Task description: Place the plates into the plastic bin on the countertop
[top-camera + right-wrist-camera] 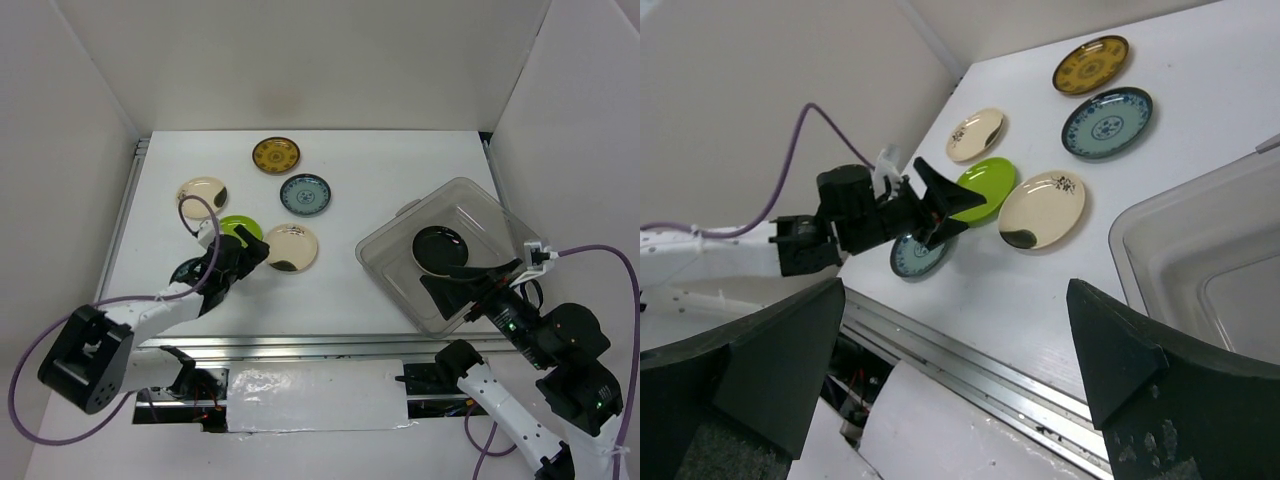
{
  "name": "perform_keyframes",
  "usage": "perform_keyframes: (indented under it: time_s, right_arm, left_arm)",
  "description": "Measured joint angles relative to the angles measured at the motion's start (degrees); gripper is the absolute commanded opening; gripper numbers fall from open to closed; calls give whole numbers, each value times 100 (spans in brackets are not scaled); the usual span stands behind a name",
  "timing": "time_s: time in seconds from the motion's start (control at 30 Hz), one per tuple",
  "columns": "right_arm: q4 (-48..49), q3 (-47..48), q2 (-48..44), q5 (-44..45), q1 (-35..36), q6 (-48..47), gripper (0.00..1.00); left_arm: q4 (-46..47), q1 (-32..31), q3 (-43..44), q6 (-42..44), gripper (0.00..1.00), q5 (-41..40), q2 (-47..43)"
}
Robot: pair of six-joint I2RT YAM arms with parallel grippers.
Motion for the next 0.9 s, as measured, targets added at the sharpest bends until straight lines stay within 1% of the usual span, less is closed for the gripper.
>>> perform_keyframes:
  time_s: [0.1, 0.27, 0.4, 0.43, 0.47, 0.5, 0.53, 0.57, 0.6, 0.67, 0.73, 0.8, 0.9]
  right_arm:
    - [70, -63, -13, -59, 0, 0, 100]
    - [72, -74, -15, -63, 2, -37, 100]
    - [68, -74, -22, -20, 4, -66, 100]
    - [68, -74, -26, -9, 4, -66, 100]
    - [68, -74, -28, 4, 4, -68, 100]
    - [66, -74, -33, 20, 4, -68, 100]
    - [66, -74, -37, 28, 4, -68, 100]
    - [66, -74, -42, 39, 4, -68, 100]
    - [63, -74, -44, 46, 4, -68, 100]
    - [61, -72, -50, 61, 7, -68, 100]
    - [42, -57, -52, 68, 9, -68, 100]
    - [39, -44, -55, 68, 9, -68, 100]
    - [33, -22, -55, 70, 9, -68, 100]
  left_arm:
    - [619, 35, 149, -11, 96, 219, 693]
    - [1130, 15, 407, -168, 85, 490, 1714]
    - [1178, -109, 501, -437, 57, 538, 1930]
    - [1174, -155, 501, -483, 46, 540, 1976]
    - [1165, -197, 503, -505, 38, 535, 2035]
    - [1163, -223, 503, -577, 26, 544, 2090]
    - [1169, -249, 514, -634, 19, 546, 2153]
    - [1150, -275, 544, -621, 19, 553, 2203]
    - [1154, -304, 568, -669, 7, 555, 2249]
    - [1172, -332, 640, -776, 0, 573, 2260]
    - [1078, -407, 704, -787, 0, 507, 2245]
    - [776, -544, 756, -905, 0, 343, 2153]
    - [50, -1027, 785, -909, 0, -173, 1554]
